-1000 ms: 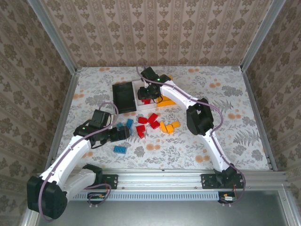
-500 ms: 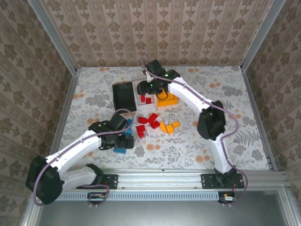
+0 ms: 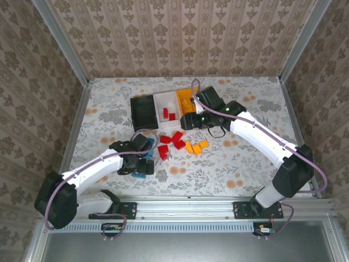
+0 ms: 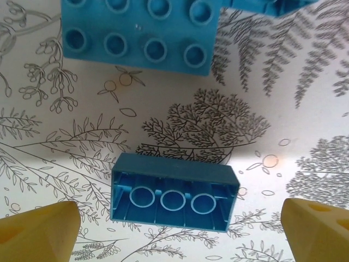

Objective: Sort the legos into containers by color

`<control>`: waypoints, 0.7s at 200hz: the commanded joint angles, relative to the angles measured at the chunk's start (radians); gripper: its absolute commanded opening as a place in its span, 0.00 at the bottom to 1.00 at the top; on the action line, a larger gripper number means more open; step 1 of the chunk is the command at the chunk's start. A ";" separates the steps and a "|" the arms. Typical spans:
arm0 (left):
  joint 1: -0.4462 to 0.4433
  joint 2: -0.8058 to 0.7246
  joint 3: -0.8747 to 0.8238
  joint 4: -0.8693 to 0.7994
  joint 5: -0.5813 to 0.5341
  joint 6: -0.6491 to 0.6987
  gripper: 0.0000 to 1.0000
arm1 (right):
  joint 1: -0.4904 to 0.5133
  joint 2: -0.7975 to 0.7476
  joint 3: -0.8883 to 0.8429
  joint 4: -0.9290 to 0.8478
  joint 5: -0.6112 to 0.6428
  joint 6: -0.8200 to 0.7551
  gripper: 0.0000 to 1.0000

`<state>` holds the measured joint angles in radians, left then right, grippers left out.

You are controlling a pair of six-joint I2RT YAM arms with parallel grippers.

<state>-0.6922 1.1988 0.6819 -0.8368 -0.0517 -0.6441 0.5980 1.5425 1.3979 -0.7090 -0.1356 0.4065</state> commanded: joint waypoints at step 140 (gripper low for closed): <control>0.050 0.085 -0.121 0.181 0.093 0.035 0.68 | -0.009 -0.067 -0.107 -0.007 0.041 0.037 0.75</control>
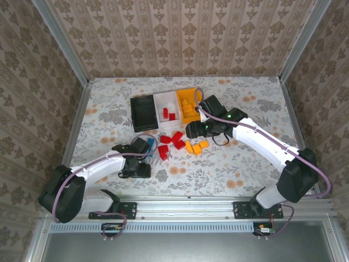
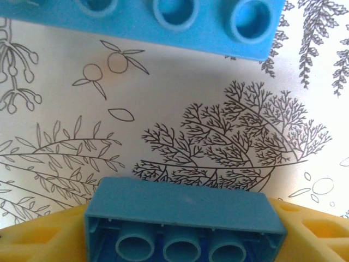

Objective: Sort the legos into containers by color

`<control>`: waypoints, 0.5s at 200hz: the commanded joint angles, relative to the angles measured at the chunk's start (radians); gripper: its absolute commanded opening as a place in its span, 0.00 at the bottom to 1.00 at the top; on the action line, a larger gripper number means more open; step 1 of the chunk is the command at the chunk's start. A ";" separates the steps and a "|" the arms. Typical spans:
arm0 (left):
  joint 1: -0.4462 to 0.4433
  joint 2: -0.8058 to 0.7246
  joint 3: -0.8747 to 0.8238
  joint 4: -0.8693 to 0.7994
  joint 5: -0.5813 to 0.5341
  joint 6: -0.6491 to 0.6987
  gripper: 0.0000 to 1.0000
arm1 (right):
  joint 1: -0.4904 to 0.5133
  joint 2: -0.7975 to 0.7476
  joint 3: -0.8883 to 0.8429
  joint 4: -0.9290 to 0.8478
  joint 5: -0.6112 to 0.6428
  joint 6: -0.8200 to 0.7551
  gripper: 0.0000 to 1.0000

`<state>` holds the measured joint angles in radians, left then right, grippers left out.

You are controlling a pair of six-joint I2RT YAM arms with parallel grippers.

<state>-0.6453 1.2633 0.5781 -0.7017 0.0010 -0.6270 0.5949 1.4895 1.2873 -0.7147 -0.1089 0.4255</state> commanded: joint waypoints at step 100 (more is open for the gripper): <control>0.008 -0.128 0.045 -0.024 0.054 0.009 0.58 | -0.007 -0.028 0.010 -0.001 0.017 0.014 0.75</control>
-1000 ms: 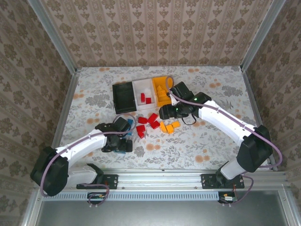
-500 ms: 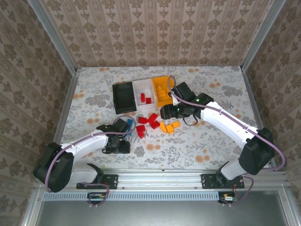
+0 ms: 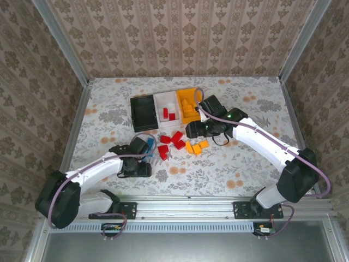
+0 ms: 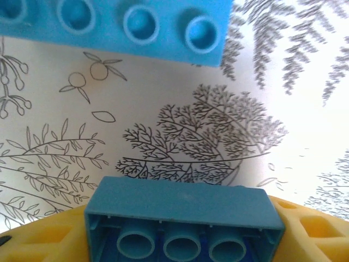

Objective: Sort the legos into containers by color

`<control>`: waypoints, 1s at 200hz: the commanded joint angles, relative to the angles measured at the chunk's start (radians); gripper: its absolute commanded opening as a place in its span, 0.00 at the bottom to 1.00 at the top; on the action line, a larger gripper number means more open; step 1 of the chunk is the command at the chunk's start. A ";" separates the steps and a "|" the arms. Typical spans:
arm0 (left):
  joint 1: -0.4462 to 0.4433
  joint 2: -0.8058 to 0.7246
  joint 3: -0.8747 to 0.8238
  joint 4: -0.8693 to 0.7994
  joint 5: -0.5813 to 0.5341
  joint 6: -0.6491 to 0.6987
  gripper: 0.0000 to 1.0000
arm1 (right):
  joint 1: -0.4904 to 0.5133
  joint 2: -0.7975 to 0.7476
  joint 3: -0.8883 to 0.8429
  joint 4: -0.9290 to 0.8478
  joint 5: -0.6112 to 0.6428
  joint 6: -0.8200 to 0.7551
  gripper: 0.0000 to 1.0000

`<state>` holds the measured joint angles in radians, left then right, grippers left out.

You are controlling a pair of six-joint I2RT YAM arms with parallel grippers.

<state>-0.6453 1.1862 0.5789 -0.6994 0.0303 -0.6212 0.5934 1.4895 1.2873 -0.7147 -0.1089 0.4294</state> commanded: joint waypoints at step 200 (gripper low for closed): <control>0.198 0.077 0.501 0.015 0.133 0.155 0.58 | -0.074 -0.017 0.019 0.037 -0.034 -0.020 0.85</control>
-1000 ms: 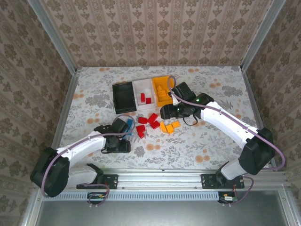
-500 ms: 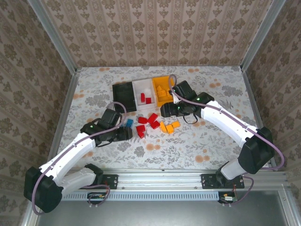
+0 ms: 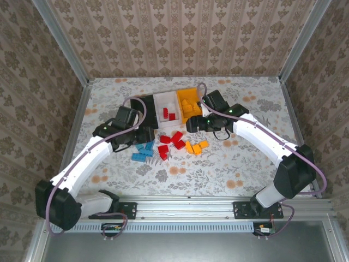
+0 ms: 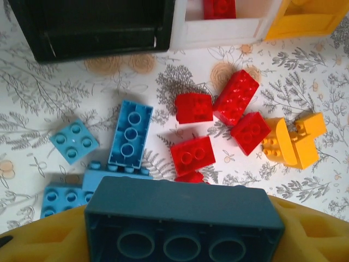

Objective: Sort the legos into containers by color

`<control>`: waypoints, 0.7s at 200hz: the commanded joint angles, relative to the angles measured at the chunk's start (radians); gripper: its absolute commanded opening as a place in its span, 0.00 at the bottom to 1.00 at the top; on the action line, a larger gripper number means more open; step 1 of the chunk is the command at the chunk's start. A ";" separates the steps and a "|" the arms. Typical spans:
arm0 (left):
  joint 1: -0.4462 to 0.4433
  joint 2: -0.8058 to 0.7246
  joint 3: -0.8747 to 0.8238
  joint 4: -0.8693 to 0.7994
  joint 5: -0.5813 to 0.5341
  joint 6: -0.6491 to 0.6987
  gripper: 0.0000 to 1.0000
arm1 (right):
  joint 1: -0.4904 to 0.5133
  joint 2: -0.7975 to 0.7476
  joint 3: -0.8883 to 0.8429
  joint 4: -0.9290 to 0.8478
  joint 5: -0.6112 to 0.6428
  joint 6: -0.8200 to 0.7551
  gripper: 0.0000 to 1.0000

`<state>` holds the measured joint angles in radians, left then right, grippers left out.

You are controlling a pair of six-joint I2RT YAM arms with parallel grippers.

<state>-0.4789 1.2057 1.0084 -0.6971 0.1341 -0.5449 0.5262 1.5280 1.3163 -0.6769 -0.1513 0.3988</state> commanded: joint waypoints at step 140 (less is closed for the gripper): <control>0.201 0.663 0.565 -0.010 0.047 0.256 0.57 | -0.017 -0.275 -0.205 -0.100 0.094 0.083 0.98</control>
<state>-0.3000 1.8267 1.4998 -0.6735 0.1703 -0.3405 0.5148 1.2743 1.1442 -0.7250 -0.0971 0.4572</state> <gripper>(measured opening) 0.634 0.969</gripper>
